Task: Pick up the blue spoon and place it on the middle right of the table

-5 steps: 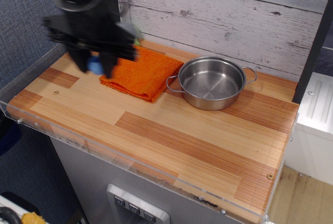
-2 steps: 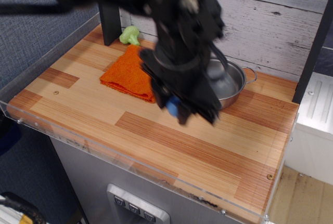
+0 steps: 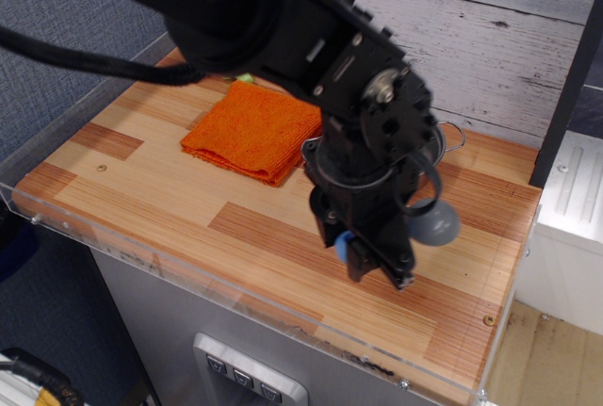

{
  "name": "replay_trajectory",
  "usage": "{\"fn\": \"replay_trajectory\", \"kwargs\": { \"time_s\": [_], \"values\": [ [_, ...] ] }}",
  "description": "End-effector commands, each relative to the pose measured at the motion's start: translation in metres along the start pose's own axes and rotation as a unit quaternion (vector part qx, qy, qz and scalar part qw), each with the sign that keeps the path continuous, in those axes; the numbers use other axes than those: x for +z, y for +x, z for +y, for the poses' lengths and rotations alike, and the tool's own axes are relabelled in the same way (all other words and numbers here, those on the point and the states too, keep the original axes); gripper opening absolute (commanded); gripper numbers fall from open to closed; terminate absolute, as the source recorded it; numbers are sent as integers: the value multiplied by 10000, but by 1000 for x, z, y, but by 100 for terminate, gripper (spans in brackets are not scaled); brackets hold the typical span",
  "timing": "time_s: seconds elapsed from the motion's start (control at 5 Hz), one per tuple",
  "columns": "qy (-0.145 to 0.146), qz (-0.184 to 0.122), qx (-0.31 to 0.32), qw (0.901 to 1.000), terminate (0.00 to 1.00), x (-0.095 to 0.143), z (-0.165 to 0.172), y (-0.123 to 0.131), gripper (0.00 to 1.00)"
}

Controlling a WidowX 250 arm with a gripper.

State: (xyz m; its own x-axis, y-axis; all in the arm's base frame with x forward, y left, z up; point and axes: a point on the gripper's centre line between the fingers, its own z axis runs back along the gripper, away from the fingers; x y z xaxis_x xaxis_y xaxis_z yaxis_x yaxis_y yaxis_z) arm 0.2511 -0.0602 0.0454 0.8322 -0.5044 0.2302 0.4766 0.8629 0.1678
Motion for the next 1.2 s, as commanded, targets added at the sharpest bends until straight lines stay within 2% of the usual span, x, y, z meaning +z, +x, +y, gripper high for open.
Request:
{"fn": "replay_trajectory", "kwargs": {
  "time_s": [0.0, 0.2, 0.4, 1.0],
  "values": [
    [-38, 4, -361, 9993, 0, -21, 4, -11, 0],
    [-86, 75, -427, 9990, 0, -29, 3, -12, 0],
    [-39, 388, -251, 9989, 0, -28, 8, -16, 100],
    [-11, 264, -216, 9994, 0, -11, 23, -19, 100]
  ]
}}
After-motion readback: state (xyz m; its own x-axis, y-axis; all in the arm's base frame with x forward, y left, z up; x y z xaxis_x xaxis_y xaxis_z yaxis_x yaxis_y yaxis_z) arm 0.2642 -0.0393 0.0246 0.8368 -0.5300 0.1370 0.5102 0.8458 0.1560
